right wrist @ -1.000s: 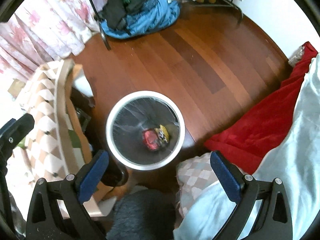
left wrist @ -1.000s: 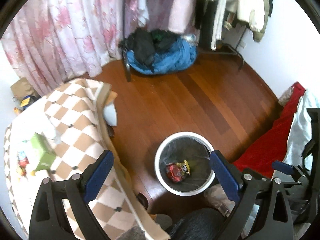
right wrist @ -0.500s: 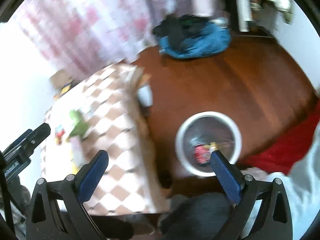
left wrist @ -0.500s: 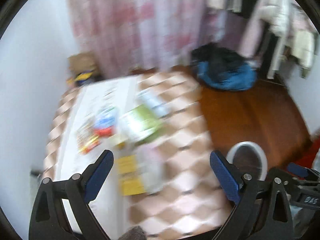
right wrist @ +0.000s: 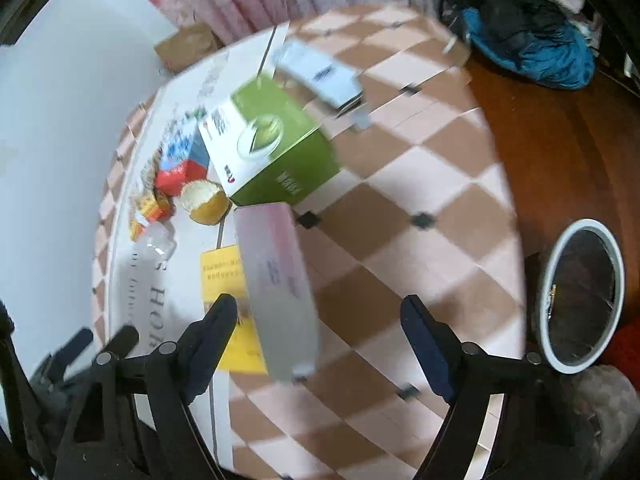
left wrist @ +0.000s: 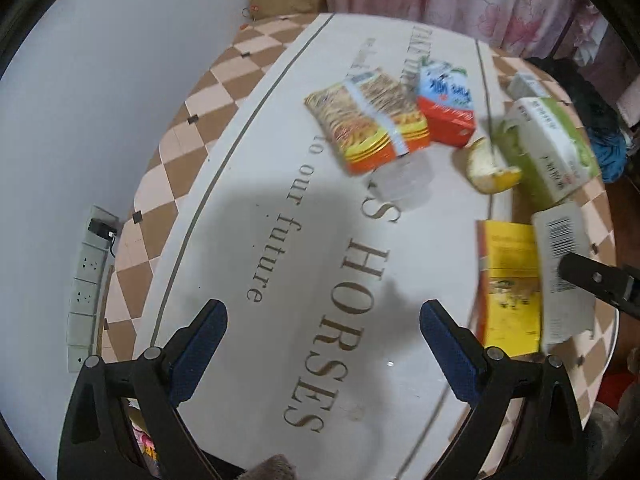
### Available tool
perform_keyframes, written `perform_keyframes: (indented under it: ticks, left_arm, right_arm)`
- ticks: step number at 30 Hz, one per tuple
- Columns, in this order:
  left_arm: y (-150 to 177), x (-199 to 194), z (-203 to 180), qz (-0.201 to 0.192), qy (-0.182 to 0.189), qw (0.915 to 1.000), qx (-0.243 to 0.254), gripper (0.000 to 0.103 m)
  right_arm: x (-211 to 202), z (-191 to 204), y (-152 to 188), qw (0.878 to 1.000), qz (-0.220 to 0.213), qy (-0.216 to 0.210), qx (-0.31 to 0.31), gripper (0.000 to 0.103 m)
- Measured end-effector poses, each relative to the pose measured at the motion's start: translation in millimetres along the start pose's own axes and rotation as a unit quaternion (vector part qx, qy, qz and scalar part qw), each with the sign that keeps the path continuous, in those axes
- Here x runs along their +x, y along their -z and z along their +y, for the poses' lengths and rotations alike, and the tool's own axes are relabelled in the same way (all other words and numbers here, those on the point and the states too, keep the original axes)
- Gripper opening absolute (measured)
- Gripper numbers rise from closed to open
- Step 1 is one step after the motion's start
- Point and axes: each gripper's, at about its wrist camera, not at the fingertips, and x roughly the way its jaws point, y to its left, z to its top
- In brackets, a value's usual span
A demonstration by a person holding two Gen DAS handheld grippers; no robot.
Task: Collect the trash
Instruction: 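Grasp the yellow box with the left tool while the right tool grasps the white-pink box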
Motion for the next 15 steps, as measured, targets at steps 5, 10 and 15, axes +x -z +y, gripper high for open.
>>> perform_keyframes:
  ticks: [5,10,15]
  left_arm:
    - [-5,1,-10,0.004,0.016,0.9998,0.007,0.098]
    - [-13,-9,-50,0.009,0.073,0.9969,0.029,0.098]
    - [-16,13,-103,0.06,0.116,0.9897,0.059,0.097]
  right_arm:
    - [35,15,-10,0.999,0.037,-0.009,-0.018,0.037]
    - [12,-1,-1,0.999,0.011,0.027,-0.018,0.038]
    - [-11,-38,12,0.992,-0.012,0.122,-0.033,0.038]
